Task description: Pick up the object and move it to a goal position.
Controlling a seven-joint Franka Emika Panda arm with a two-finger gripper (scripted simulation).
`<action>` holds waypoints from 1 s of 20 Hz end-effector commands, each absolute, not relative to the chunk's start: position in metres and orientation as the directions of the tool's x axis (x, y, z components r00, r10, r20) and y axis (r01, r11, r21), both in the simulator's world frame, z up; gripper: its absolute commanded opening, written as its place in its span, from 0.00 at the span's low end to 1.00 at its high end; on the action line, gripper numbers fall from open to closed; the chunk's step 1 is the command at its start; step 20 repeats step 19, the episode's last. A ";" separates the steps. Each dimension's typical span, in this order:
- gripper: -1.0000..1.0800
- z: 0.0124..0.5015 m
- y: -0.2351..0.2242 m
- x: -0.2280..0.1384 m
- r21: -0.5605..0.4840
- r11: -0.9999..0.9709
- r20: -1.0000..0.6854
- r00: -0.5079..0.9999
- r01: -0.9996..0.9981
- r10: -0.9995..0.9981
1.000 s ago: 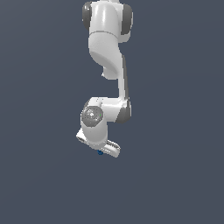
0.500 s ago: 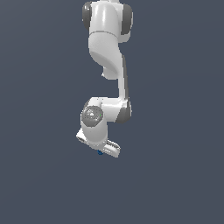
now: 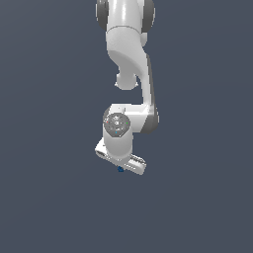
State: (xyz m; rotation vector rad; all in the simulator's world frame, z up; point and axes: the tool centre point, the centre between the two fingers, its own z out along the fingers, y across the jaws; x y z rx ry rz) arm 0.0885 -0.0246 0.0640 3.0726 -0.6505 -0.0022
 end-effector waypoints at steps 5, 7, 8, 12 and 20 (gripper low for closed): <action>0.00 0.102 0.039 0.082 0.000 -0.915 0.000 0.915 -0.404 -0.404; 0.00 0.114 0.059 0.080 0.000 -0.915 0.000 0.915 -0.404 -0.404; 0.00 0.120 0.069 0.079 0.000 -0.915 0.000 0.915 -0.404 -0.404; 0.00 0.139 0.101 0.077 0.001 -0.915 0.000 0.915 -0.404 -0.404; 0.00 0.152 0.123 0.076 0.001 -0.915 0.000 0.915 -0.404 -0.404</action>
